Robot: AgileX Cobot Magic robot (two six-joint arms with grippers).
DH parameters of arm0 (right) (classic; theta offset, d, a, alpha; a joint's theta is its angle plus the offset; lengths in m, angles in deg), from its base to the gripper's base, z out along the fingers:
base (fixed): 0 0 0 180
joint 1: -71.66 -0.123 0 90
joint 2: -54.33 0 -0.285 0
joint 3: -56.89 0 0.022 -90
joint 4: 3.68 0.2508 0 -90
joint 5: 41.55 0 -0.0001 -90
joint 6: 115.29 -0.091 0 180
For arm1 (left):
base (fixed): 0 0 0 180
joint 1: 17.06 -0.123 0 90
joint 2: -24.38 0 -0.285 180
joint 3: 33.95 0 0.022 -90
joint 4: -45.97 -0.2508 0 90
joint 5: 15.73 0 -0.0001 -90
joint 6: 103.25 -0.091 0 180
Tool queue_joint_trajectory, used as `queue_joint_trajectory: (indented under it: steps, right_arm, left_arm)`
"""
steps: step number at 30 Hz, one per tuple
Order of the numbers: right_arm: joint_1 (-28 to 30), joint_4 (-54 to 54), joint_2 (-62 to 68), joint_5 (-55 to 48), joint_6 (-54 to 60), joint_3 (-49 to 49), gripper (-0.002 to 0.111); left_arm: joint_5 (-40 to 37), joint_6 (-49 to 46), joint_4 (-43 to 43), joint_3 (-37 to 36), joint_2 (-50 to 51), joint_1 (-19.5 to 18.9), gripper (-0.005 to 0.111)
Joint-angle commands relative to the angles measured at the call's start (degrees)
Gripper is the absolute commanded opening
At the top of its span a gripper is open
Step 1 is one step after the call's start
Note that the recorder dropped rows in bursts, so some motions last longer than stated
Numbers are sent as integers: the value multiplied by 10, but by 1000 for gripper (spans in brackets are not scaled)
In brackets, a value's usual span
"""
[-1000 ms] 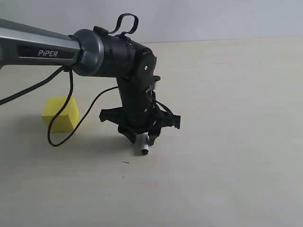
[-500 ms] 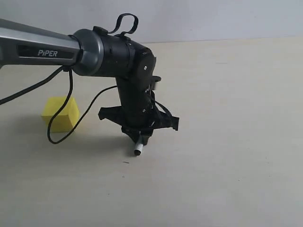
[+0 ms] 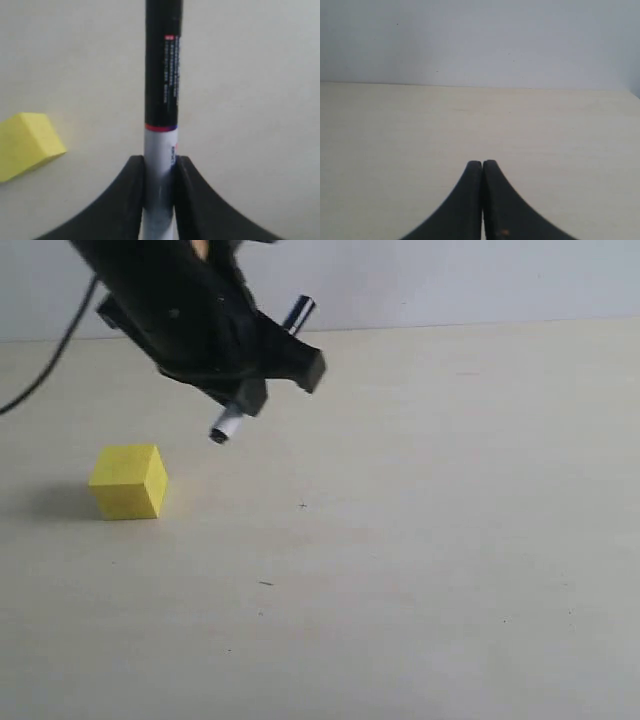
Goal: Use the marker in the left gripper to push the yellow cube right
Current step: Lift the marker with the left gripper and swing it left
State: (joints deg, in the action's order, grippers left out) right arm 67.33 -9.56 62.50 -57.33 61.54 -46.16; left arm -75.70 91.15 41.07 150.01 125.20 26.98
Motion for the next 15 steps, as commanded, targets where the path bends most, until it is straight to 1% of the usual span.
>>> queue_joint_trajectory:
  steps: [1, 2, 3, 4, 5, 6, 7, 8, 10, 12, 13, 14, 15]
  right_arm:
    - [3, -1, -4, 4, 1, 3, 0]
    - [3, -1, -4, 4, 1, 3, 0]
    - [3, -1, -4, 4, 1, 3, 0]
    - [3, -1, -4, 4, 1, 3, 0]
    - [3, -1, -4, 4, 1, 3, 0]
    - [3, -1, -4, 4, 1, 3, 0]
    - [3, -1, -4, 4, 1, 3, 0]
    - [3, -1, -4, 4, 1, 3, 0]
    - [3, -1, -4, 4, 1, 3, 0]
    - [3, -1, -4, 4, 1, 3, 0]
    - [3, -1, -4, 4, 1, 3, 0]
    - [3, -1, -4, 4, 1, 3, 0]
    - [3, -1, -4, 4, 1, 3, 0]
  left_arm:
    - [-17, -2, -54, -86, -126, -70, 0]
    - [-17, -6, -56, -113, -168, -116, 0]
    - [-17, -7, -63, -127, -187, -144, 0]
    - [-16, -7, -81, -149, -214, -197, 0]
    - [-14, -7, -94, -160, -225, -225, 0]
    - [-8, -5, -105, -177, -237, -275, 0]
    - [2, 6, -103, -188, -242, -298, 0]
    - [26, 23, -95, -205, -242, -332, 0]
    - [52, 13, -98, -232, -227, -341, 0]
    - [77, -62, -100, -251, -202, -341, 0]
    - [100, -122, -100, -259, -179, -341, 0]
    - [109, -157, -100, -260, -166, -341, 0]
    - [125, -219, -102, -260, -143, -341, 0]
